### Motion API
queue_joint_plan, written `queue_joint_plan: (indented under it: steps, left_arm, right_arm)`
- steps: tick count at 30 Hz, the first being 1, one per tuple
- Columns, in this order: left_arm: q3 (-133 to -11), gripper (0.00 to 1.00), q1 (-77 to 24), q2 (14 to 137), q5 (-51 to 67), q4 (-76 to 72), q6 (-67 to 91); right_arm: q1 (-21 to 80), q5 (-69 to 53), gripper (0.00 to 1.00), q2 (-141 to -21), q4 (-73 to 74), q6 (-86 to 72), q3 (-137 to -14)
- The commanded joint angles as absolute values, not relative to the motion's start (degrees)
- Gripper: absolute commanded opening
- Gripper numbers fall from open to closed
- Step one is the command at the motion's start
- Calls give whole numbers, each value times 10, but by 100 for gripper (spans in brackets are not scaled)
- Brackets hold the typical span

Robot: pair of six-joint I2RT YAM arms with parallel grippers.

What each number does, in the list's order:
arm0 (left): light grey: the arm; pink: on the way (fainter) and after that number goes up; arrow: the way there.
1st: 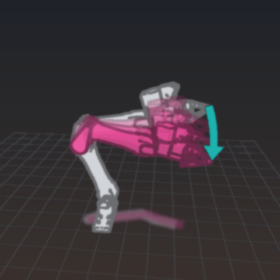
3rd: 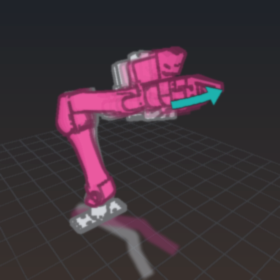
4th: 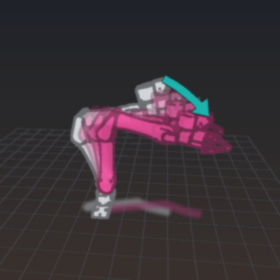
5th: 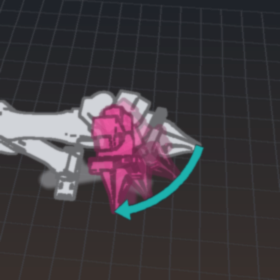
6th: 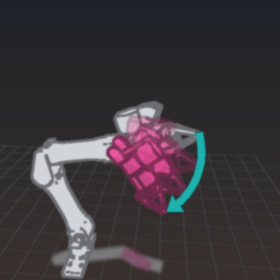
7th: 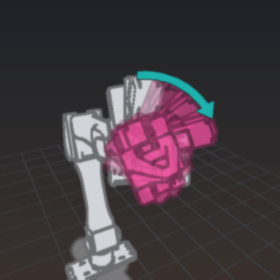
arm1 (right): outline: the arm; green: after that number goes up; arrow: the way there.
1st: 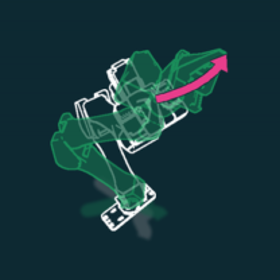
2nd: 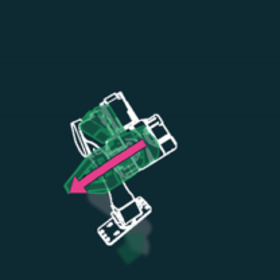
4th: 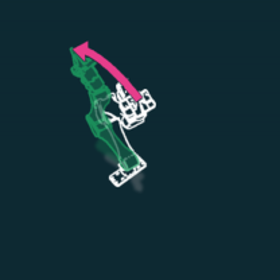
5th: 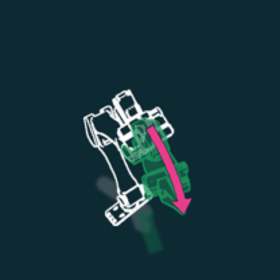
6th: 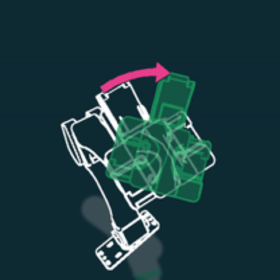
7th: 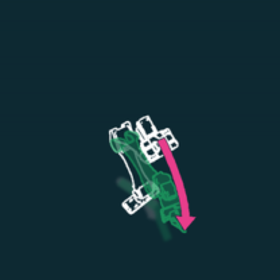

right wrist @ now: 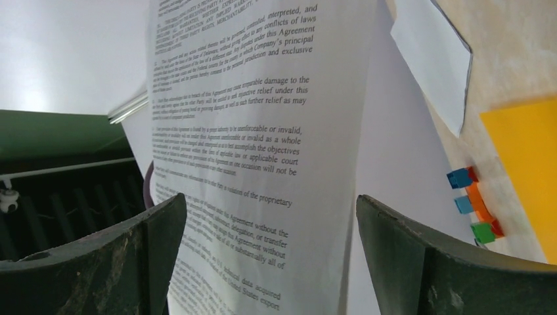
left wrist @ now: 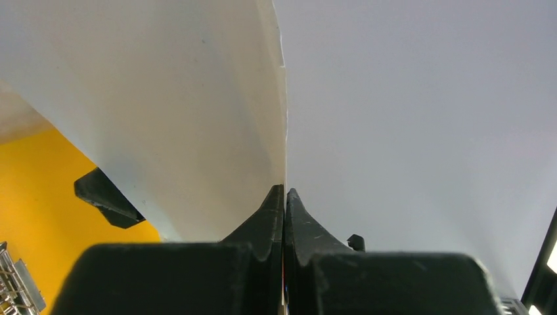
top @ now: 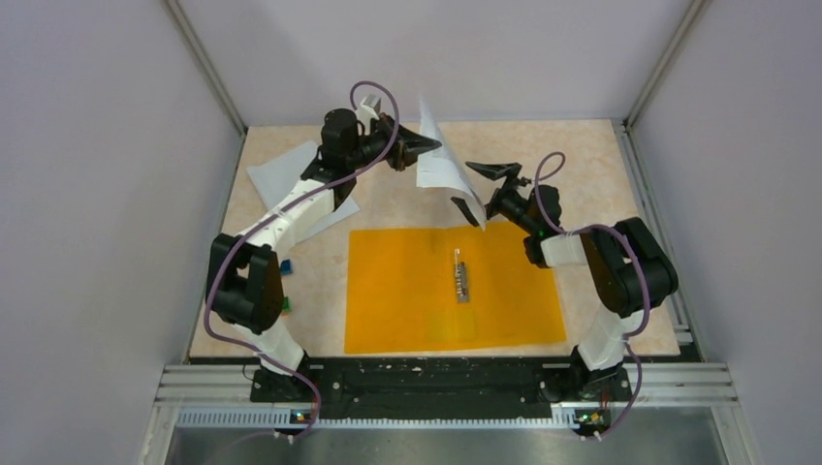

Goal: Put the files into the folder

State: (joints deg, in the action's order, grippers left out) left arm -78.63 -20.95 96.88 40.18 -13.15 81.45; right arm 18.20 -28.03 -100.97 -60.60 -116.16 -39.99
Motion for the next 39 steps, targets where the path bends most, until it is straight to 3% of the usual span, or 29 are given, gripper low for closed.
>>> queue_joint_plan:
  steps: [1,8,16,23,30,39]
  left_arm:
    - [-755,0,-217,935,413,-208,825]
    - [-685,0,-222,891,424,-215,808]
    - [-583,0,-230,828,436,-174,753]
    - [-523,0,-264,823,427,-163,703]
    - [-496,0,-300,847,406,-175,685]
    - [-497,0,-354,879,377,-195,667]
  right_arm:
    - [183,-249,99,-987,-686,-1217,-395]
    - [181,-239,99,-937,-640,-1165,-385]
    - [153,-248,94,-815,-469,-980,-337]
    - [128,-246,89,-675,-227,-799,-326]
    - [103,-205,72,-573,-15,-649,-341]
    - [89,-190,32,-546,83,-562,-324]
